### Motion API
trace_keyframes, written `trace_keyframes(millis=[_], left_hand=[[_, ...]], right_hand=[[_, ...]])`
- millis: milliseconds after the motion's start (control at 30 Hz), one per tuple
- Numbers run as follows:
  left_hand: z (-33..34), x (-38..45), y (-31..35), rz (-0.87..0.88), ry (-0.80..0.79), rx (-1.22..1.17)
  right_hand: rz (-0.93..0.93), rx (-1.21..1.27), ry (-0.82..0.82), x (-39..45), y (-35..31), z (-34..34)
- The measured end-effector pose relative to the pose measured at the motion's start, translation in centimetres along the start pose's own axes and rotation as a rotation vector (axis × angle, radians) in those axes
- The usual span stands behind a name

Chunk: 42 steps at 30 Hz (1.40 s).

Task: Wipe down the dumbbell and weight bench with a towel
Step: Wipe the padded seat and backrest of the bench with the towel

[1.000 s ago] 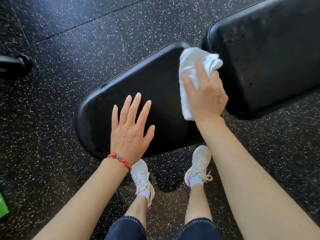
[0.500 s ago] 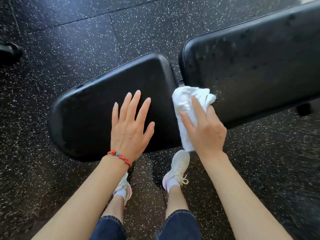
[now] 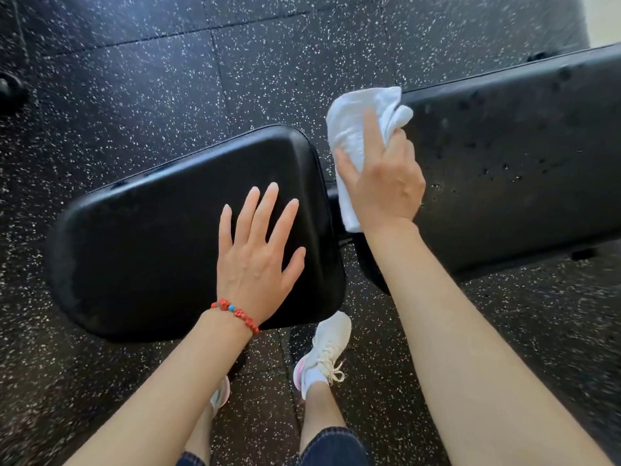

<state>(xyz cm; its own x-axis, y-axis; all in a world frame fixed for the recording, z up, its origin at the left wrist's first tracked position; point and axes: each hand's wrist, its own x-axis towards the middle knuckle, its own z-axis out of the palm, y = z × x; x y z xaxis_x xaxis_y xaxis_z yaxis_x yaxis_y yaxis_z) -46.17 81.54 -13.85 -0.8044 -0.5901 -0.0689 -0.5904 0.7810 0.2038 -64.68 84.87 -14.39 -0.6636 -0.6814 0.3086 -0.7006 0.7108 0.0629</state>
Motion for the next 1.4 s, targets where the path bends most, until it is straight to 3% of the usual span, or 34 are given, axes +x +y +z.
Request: trace_keyframes(millis=[133, 267, 533, 700, 867, 1200, 1300, 1400], left_hand=[[-0.4, 0.1, 0.3, -0.011, -0.020, -0.004], [-0.6, 0.2, 0.8, -0.043, -0.022, -0.012], [0.0, 0.4, 1.5, -0.088, 0.036, -0.020], [-0.6, 1.6, 3.6, -0.103, 0.050, -0.024], [-1.1, 3.5, 6.0, -0.030, 0.018, -0.039], [-0.2, 7.3, 6.1, 0.134, 0.008, -0.003], [0.3, 8.6, 6.5, 0.160, -0.028, -0.017], [0.4, 8.7, 6.7, 0.149, -0.070, -0.062]], right_hand=[[0.017, 0.022, 0.046, -3.9, 2.4, -0.6], [0.063, 0.092, -0.021, -7.7, 4.8, -2.1], [0.134, 0.306, -0.063, 2.3, 2.3, 0.7], [0.122, 0.204, 0.022, -1.8, 5.3, -0.1], [0.107, 0.148, -0.049, -9.1, 10.1, -2.0], [0.211, 0.269, -0.107, 2.9, 7.8, 1.3], [0.211, 0.167, 0.012, 0.7, 8.0, 0.8], [0.137, 0.121, -0.019, -3.3, 8.6, -0.2]])
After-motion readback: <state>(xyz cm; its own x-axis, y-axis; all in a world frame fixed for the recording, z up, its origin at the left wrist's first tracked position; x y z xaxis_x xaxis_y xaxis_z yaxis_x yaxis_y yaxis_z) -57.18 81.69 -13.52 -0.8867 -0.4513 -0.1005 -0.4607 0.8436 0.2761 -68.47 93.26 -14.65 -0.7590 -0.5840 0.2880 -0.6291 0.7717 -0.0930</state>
